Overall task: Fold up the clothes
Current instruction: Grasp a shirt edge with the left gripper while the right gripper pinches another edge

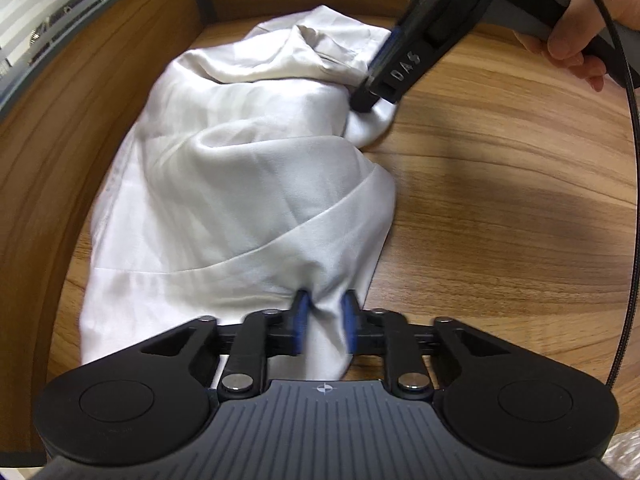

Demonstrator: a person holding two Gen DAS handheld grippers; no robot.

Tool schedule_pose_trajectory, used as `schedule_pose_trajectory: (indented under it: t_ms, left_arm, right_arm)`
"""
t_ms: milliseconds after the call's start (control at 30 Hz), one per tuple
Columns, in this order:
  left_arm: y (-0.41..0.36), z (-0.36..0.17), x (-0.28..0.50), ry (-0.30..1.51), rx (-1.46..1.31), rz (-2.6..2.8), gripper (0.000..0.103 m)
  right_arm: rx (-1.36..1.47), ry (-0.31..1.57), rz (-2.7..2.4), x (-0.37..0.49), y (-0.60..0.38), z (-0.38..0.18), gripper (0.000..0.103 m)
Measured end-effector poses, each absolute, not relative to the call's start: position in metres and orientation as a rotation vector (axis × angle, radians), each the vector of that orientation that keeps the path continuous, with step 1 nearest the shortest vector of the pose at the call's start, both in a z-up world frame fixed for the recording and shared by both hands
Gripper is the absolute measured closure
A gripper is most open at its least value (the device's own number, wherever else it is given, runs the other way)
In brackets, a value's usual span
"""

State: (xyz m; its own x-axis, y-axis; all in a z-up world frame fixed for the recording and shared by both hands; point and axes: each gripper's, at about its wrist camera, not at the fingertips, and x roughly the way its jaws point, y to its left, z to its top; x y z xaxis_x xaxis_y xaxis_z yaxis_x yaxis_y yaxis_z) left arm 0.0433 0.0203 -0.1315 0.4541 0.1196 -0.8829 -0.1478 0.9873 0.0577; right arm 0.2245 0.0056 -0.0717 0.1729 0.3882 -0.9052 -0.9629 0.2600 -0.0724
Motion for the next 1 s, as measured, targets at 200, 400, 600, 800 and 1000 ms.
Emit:
schedule_pose_trajectory:
  t_ms: [200,400,600,800,1000]
  left_arm:
    - [0.026,-0.105,0.032,0.991,-0.062,0.192,0.100]
    - [0.018,-0.064,0.017,0.888,-0.083,0.147,0.100]
    - [0.000,-0.034,0.008,0.852,-0.134,0.099,0.100]
    - [-0.040,-0.014,-0.005,0.818,-0.195,0.031,0.100]
    - [-0.109,-0.012,-0.018,0.839,-0.198,-0.083,0.101]
  right_arm:
    - [-0.734,0.893,1.083,0.228,-0.003,-0.052,0.102]
    - [-0.629,0.824,1.009,0.234,-0.034,-0.001,0.102]
    - [-0.532,0.785,0.933,0.242,-0.083,0.043,0.102]
    - [-0.500,0.787,0.863,0.244,-0.151,0.061,0.102]
    - [-0.490,0.804,0.795,0.244,-0.235,0.060,0.102]
